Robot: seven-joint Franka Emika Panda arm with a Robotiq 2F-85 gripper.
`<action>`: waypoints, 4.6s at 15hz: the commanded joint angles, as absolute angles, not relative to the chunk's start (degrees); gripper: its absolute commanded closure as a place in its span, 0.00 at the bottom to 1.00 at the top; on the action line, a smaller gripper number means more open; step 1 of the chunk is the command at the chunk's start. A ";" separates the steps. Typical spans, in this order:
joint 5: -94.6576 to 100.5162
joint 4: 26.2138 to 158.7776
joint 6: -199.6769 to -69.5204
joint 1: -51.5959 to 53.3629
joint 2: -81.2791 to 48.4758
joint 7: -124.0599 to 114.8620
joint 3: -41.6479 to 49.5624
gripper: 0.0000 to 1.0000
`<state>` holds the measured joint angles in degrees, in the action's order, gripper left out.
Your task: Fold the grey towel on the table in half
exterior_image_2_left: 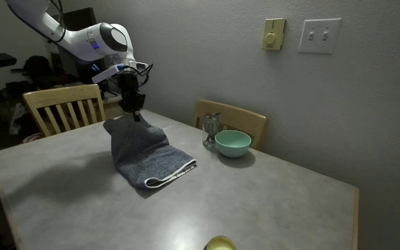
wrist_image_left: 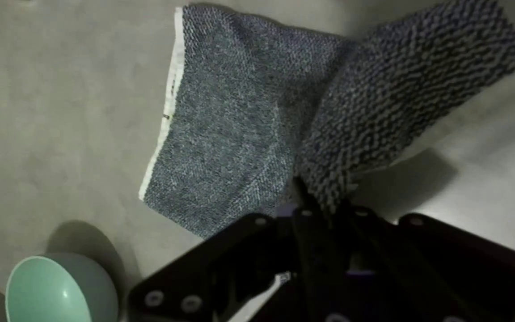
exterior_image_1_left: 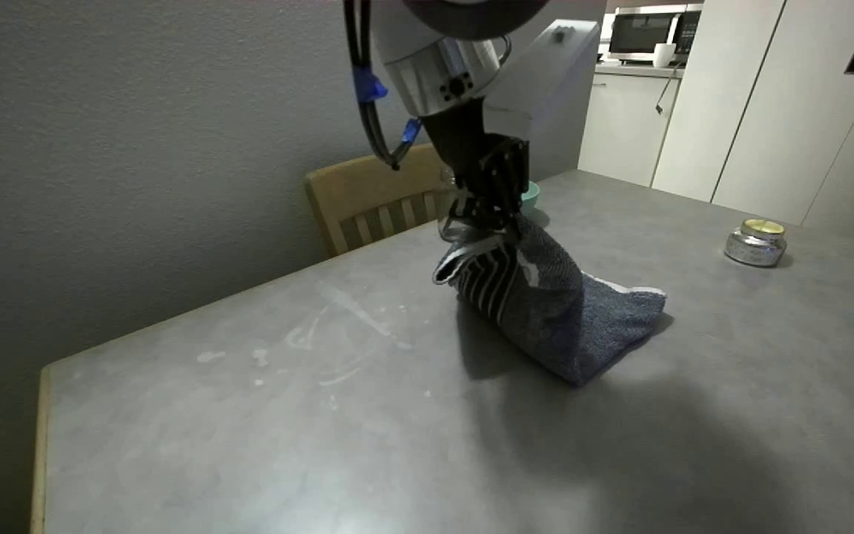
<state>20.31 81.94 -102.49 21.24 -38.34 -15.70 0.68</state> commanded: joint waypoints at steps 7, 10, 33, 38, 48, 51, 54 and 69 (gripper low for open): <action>26.50 95.56 -112.96 15.09 -33.83 -19.69 3.53 0.98; 26.23 96.45 -114.72 14.43 -34.54 -19.87 3.61 0.98; 45.99 90.77 -87.94 27.29 -32.76 -34.47 1.15 0.00; 43.92 86.16 -85.85 26.10 -34.51 -42.68 -3.18 0.26; 24.64 98.70 -113.04 14.45 -31.54 -52.23 -2.28 0.97; 17.71 103.04 -123.86 11.69 -31.76 -51.07 -2.10 1.00; 9.95 106.71 -133.83 9.78 -31.58 -49.32 -2.51 1.00; 21.57 103.03 -119.61 22.18 -32.69 -46.58 6.84 1.00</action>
